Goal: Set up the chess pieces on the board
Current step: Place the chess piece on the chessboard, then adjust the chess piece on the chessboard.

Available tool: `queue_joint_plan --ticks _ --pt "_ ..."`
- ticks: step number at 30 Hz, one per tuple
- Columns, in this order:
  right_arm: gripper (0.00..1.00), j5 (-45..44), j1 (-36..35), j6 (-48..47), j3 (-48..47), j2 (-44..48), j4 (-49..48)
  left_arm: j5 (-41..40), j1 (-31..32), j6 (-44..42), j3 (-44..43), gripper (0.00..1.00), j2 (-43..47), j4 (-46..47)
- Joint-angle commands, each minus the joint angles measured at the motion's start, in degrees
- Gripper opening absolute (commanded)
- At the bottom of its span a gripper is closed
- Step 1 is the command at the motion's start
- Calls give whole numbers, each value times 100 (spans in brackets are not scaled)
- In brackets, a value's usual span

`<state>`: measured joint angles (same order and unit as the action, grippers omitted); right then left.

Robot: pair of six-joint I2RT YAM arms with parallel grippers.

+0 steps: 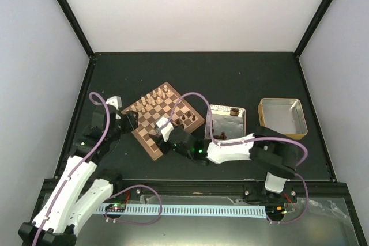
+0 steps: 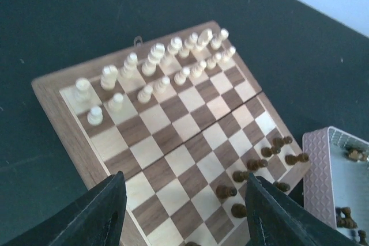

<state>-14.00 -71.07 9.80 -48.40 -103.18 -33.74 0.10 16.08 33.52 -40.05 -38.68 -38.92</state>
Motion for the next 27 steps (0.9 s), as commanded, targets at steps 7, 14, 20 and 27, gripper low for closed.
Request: queue_joint_plan --ticks 7,14,20,27 --pt "50 304 278 1439 -1761 786 4366 -1512 -61 -730 -766 65 1050 116" --pt "52 1138 357 1254 -2990 106 6181 -1879 -61 -1084 -446 72 1887 494" --pt "47 1386 357 1164 -3720 -598 6968 -1901 -60 -1123 -165 73 2073 562" --pt "43 1431 364 1102 -4214 -1157 7252 -1913 -61 -1108 -105 74 2110 601"
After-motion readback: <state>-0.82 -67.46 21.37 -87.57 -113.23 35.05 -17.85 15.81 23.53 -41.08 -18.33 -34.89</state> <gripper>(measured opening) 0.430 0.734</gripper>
